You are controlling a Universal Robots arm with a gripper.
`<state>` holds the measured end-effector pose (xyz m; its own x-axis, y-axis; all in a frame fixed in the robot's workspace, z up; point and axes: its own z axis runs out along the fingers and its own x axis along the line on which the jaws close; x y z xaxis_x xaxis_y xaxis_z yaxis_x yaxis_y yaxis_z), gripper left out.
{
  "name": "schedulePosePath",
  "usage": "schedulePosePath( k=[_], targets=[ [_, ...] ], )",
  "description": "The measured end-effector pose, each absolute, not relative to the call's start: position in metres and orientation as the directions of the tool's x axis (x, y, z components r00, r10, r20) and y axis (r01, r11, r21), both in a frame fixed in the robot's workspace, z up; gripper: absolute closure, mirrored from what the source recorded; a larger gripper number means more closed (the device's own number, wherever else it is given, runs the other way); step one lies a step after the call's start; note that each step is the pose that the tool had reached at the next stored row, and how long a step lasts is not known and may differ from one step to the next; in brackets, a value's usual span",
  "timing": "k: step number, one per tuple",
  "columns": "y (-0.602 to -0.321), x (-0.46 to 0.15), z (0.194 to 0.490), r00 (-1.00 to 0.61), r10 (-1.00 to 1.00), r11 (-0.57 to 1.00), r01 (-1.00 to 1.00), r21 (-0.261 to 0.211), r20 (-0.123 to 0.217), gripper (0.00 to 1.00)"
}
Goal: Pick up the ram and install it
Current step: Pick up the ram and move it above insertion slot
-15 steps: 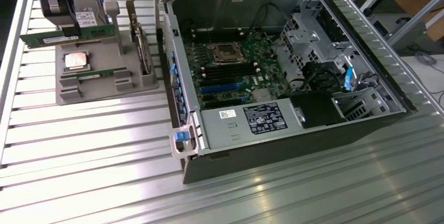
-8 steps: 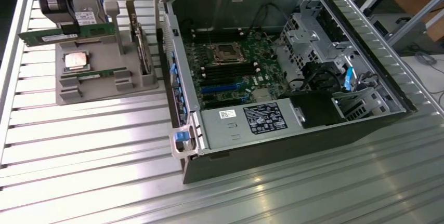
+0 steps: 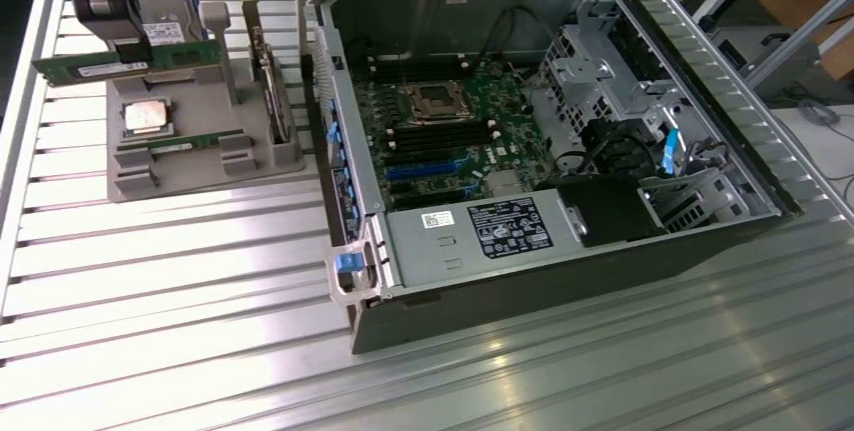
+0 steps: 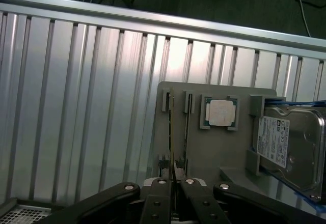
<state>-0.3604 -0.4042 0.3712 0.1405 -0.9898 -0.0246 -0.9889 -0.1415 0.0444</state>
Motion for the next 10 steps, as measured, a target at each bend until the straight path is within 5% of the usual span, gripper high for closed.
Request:
schedulePosePath(
  k=[10],
  targets=[
    [-0.4043,-0.3605,0.3730,0.083,-0.996,-0.084,-0.995,0.044,-0.024,0.87]
  ],
)
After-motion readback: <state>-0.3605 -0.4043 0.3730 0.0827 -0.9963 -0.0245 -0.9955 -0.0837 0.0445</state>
